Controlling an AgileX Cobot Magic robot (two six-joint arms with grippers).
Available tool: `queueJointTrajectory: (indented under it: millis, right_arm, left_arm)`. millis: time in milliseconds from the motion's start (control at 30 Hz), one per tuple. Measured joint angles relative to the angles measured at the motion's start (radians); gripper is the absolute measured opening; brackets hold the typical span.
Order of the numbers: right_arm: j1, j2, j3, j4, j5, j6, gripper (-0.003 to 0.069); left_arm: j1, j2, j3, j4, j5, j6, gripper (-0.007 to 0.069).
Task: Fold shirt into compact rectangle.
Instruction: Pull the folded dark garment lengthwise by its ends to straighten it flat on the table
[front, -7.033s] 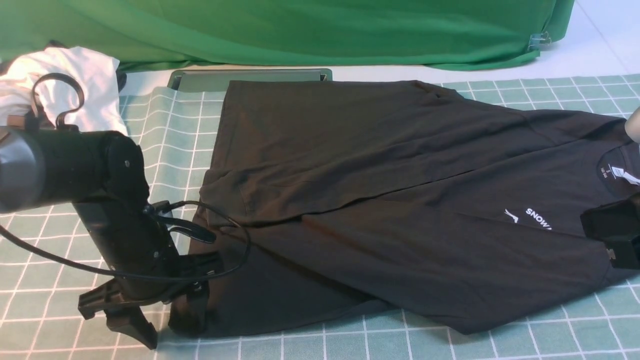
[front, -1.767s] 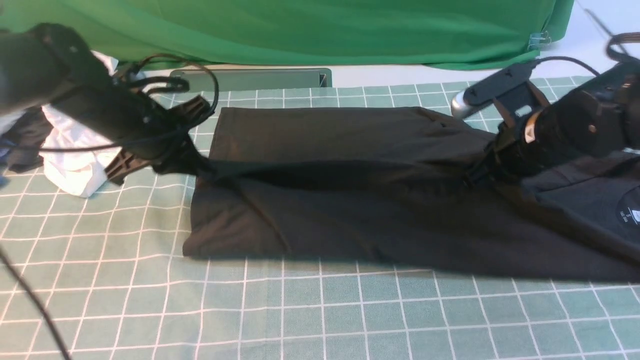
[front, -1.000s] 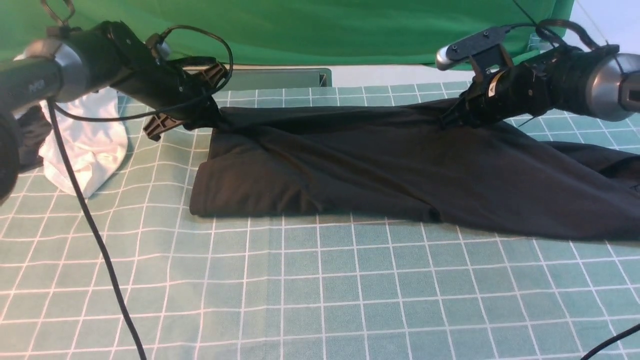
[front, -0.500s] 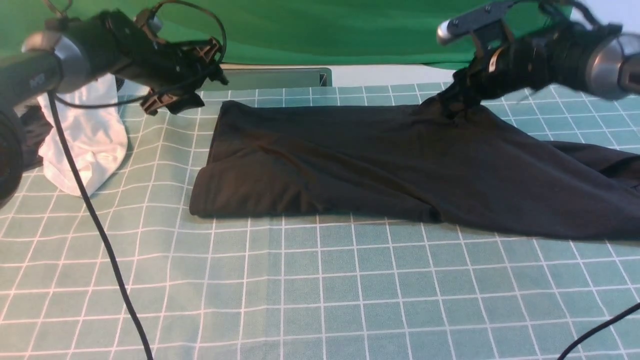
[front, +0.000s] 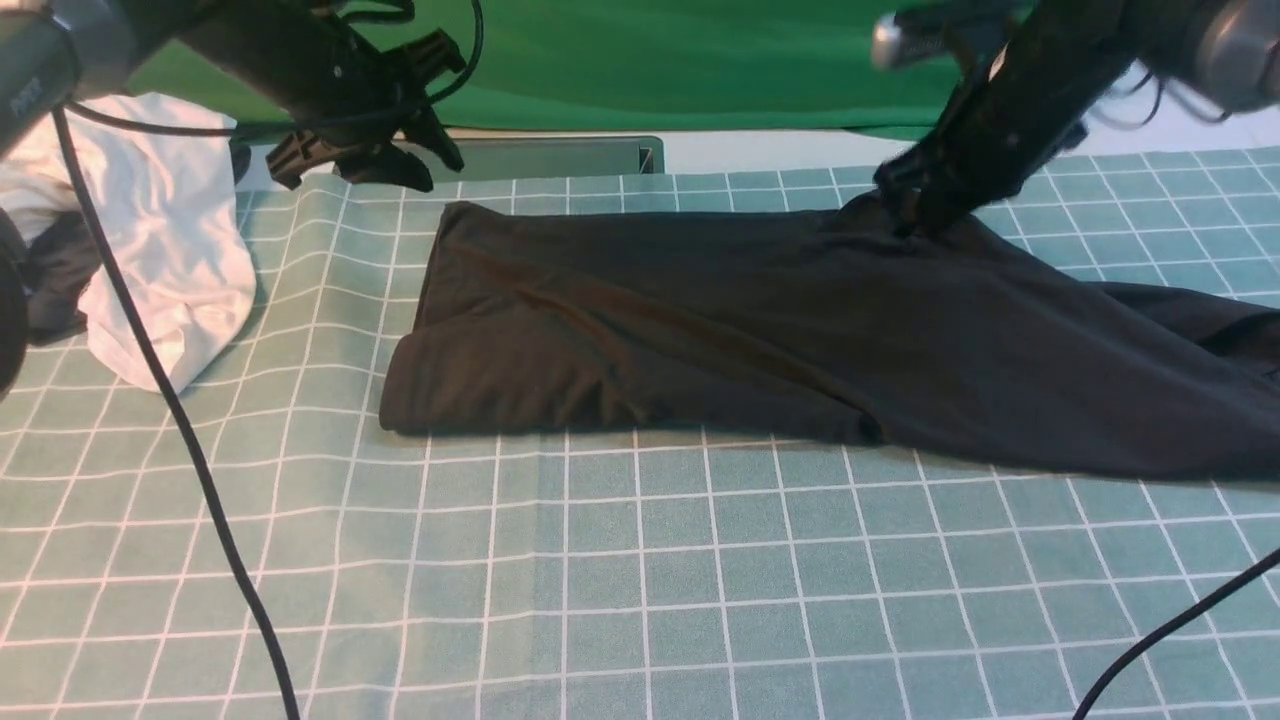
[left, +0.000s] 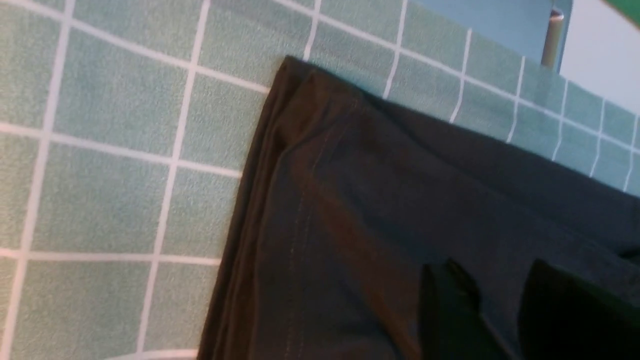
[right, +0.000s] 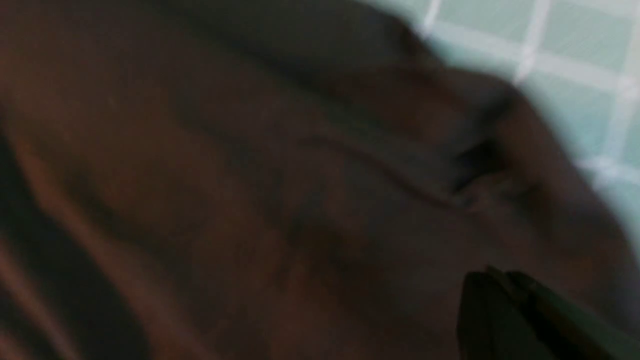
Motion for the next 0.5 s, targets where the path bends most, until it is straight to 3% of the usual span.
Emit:
queueJointTrajectory:
  millis: [67, 167, 367, 500]
  right_arm:
    - [-0.002, 0.053, 0.000, -0.001, -0.046, -0.009, 0.0023]
    - [-0.004, 0.113, 0.001, -0.012, -0.205, -0.010, 0.0023]
    - [-0.015, 0.139, 0.001, -0.015, -0.540, -0.010, 0.0027]
    - [-0.039, 0.138, -0.068, -0.019, -0.499, -0.005, 0.0031]
  left_arm:
    - [0.000, 0.000, -0.001, 0.004, 0.000, 0.003, 0.0057]
    - [0.000, 0.000, -0.001, 0.007, -0.010, 0.008, 0.0013]
    - [0.000, 0.000, -0.001, 0.011, -0.052, 0.013, 0.0016]
    - [0.000, 0.000, -0.002, 0.018, -0.012, 0.012, 0.0017]
